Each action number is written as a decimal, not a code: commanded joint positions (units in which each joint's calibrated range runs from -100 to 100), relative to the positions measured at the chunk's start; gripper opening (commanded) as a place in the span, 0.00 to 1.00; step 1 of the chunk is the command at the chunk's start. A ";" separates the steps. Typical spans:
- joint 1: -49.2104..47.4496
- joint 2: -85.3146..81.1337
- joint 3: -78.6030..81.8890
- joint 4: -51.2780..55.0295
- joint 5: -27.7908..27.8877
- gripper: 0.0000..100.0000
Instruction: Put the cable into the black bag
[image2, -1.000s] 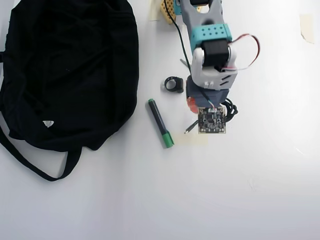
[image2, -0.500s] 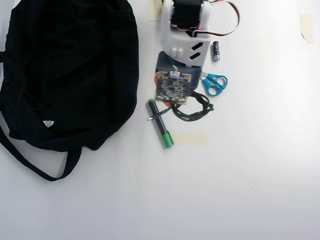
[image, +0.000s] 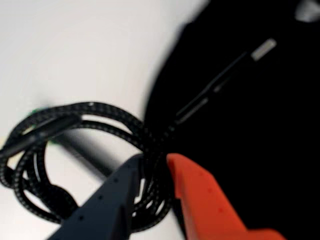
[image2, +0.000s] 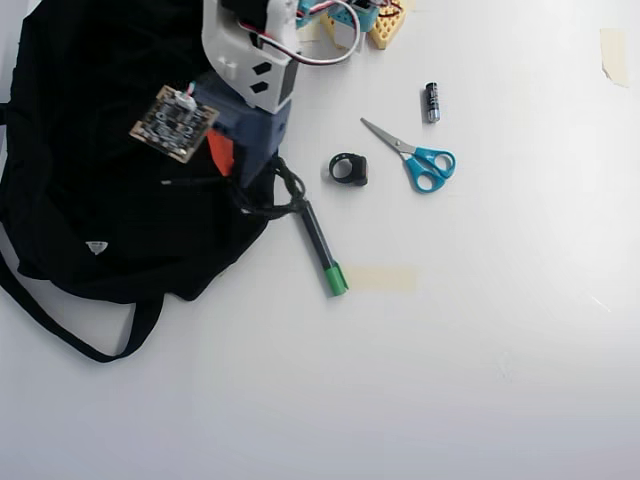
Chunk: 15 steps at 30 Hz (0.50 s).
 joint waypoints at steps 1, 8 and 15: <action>4.81 -2.29 -1.30 1.29 0.07 0.02; 14.68 -3.20 6.42 1.29 0.12 0.02; 32.11 -2.04 6.42 -1.73 1.54 0.02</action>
